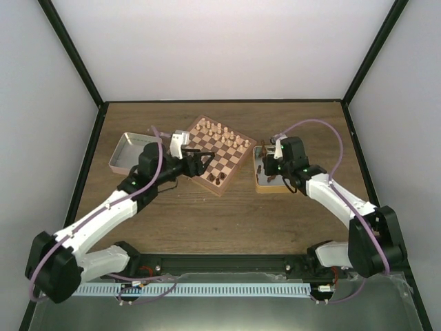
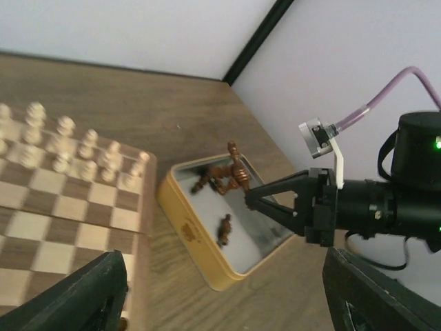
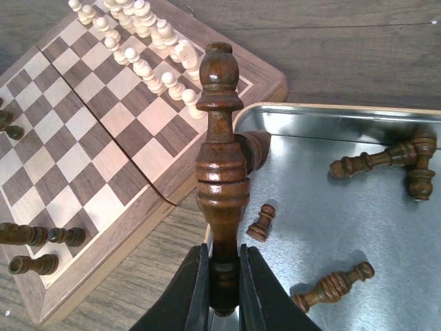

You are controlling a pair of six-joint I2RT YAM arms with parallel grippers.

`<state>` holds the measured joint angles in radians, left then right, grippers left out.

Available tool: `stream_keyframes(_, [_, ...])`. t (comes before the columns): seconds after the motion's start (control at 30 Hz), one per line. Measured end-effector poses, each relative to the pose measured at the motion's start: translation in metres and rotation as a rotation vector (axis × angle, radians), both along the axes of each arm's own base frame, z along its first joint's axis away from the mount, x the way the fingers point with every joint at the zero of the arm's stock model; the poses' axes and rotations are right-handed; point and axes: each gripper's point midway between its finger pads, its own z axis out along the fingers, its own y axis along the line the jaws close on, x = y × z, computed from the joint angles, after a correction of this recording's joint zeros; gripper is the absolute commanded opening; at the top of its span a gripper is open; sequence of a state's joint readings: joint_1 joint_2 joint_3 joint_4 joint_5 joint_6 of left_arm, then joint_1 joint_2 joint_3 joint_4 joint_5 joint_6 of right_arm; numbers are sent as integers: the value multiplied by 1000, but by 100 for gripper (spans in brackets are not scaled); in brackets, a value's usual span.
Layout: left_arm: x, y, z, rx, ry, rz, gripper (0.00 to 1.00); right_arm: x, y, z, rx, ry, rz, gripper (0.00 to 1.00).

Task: Set up the chess pieces on the board
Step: Pick up the chess piece from the storage box.

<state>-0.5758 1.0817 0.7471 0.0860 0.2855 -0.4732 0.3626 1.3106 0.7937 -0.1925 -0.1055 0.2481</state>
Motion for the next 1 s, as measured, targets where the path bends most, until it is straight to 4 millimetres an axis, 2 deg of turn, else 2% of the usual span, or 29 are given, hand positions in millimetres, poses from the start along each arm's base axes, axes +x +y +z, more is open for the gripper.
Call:
stream_keyframes(0.13, [11,-21,-15,-67,124,-40,76,-8,0,-8,16,-12,11,1])
stream_keyframes(0.3, [41,-67,-23,-121,249,-117,73,-24,-4,-16,40,-53,18,1])
stream_keyframes(0.43, [57,-109,-30,-146,318,-213,71,-29,-6,-6,64,-121,22,1])
stream_keyframes(0.63, [63,-165,-47,-157,394,-372,66,-26,-4,17,95,-213,28,1])
stream_keyframes(0.77, [57,-184,-58,-151,418,-431,60,-25,-3,23,105,-235,29,1])
stream_keyframes(0.9, [54,-191,-67,-154,434,-456,53,-25,-3,24,108,-238,34,1])
stream_keyframes(1.0, [60,-196,-73,-159,440,-457,51,-26,-1,24,113,-235,42,1])
